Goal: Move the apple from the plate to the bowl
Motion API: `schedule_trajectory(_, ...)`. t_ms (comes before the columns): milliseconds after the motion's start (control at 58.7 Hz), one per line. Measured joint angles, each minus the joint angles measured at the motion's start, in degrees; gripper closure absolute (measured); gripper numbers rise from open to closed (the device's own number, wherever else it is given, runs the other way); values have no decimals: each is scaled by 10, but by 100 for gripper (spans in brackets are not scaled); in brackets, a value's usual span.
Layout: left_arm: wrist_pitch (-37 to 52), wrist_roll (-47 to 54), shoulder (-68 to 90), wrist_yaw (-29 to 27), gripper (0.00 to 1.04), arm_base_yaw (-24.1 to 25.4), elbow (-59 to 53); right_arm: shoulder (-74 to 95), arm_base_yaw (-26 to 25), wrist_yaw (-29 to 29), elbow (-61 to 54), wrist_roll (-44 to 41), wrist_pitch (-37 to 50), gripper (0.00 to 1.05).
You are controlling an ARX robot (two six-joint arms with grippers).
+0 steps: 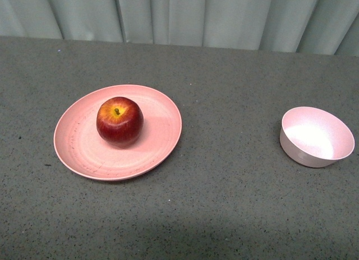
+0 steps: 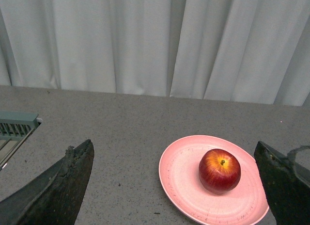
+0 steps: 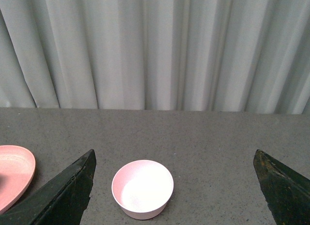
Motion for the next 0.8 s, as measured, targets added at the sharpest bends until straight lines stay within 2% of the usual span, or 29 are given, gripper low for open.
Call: schedule_trajectory(801,0,0,0,0,7,0,0,0,0,0,0,0,0,9)
